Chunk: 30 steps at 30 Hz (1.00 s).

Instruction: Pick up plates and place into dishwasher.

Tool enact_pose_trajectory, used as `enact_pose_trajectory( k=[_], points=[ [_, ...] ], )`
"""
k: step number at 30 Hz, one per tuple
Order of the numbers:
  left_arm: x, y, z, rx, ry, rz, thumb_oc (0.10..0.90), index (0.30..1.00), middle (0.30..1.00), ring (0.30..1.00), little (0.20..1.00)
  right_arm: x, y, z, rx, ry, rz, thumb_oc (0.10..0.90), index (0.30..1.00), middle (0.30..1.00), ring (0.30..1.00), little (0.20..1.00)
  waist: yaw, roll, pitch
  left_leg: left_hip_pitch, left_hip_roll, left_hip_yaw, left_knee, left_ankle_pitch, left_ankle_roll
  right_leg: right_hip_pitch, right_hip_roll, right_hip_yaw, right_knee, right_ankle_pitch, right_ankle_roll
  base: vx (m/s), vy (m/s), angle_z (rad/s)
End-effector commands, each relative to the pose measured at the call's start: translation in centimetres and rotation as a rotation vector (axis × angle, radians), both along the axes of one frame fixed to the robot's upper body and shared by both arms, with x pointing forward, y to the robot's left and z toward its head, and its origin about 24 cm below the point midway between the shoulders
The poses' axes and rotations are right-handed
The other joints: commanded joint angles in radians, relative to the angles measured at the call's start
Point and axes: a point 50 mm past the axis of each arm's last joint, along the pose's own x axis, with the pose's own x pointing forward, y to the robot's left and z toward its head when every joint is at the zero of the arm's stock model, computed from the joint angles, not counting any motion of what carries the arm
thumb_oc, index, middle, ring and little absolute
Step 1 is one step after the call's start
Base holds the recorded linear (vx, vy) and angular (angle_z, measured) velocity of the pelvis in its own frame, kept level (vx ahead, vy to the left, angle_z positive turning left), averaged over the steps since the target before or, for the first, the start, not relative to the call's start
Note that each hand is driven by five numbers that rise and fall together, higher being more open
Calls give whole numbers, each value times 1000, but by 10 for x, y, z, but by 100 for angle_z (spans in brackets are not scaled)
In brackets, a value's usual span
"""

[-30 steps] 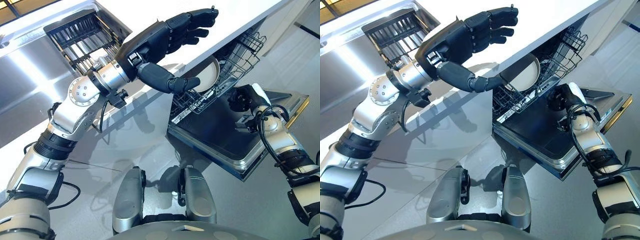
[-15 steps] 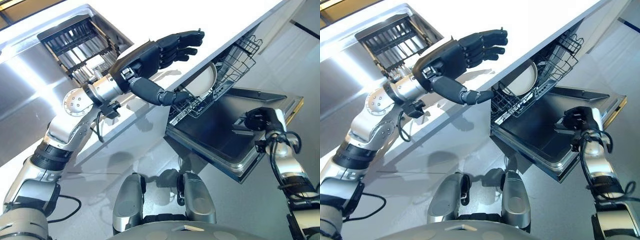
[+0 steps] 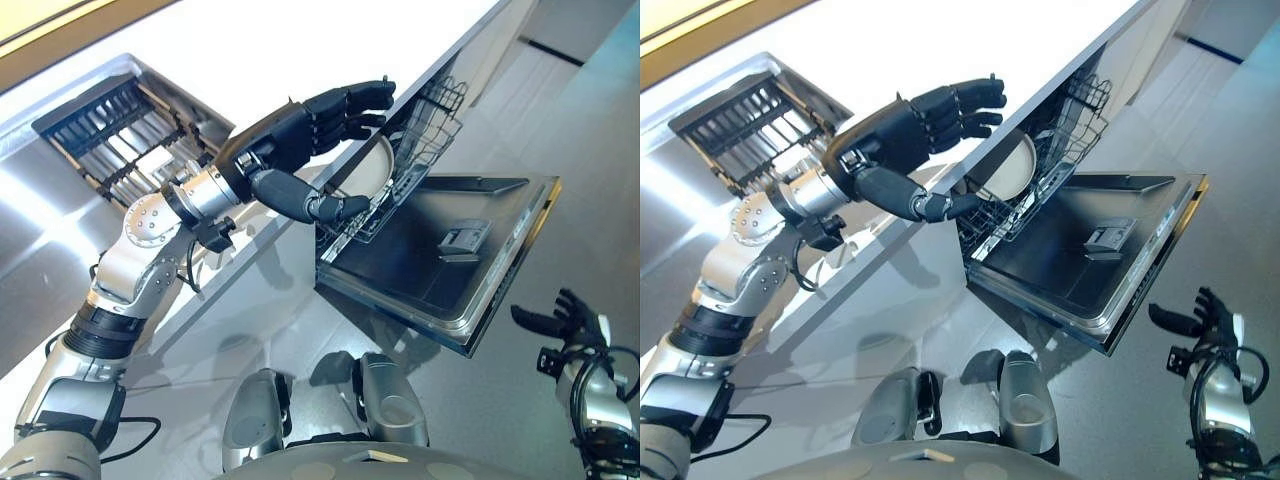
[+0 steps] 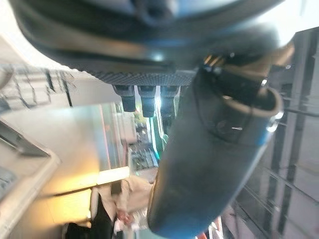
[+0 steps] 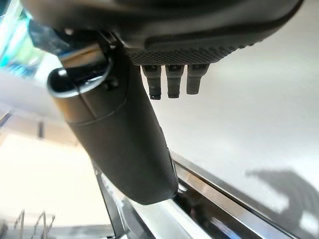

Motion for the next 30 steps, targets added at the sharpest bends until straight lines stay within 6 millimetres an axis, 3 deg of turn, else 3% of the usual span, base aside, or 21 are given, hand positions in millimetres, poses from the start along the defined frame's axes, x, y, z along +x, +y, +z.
enact_pose_trajectory(
  k=[1,9,14,18,23,27,30],
  points=[
    [-18,-21,22,-155,-94,-147,800,900,900,900,900,15,-7,15,96,-197,14,800,900,900,900,900,-9,16,-69,-6,-5,-13,-11,30,61,42,35,-47,-5,76,-63,24,-20,-5],
    [-19,-31,27,-160,-81,-192,800,900,900,900,900,3,25,-37,504,-236,-22,800,900,900,900,900,30,31,-58,-47,-12,-35,79,-11,77,12,25,-55,72,50,-77,11,-7,0],
    [-19,-35,25,-156,-55,-229,800,900,900,900,900,8,65,-58,870,-399,-18,800,900,900,900,900,63,52,-45,-86,-27,-54,172,-50,87,-29,13,-63,175,14,-86,0,-2,6],
    [-21,-37,23,-156,-50,-246,800,900,900,900,900,16,88,-62,970,-391,97,800,900,900,900,900,78,58,-40,-109,-38,-67,220,-69,90,-53,6,-65,223,-3,-88,-1,-1,7],
    [-24,-38,19,-152,-39,-262,800,900,900,900,900,48,110,-42,995,-411,364,800,900,900,900,900,99,62,-28,-136,-52,-86,271,-77,86,-76,-4,-70,265,-12,-89,1,-8,0],
    [-25,-36,12,-150,-32,-267,800,900,900,900,900,85,139,-3,1011,-523,629,800,900,900,900,900,110,64,-15,-142,-58,-94,270,-65,79,-79,-9,-71,266,-2,-86,-3,-10,-8],
    [-24,-33,11,-158,-36,-256,800,900,900,900,900,116,161,48,975,-709,839,800,900,900,900,900,115,62,-7,-139,-61,-99,259,-53,71,-75,-12,-68,260,4,-80,3,1,-6]
  ],
)
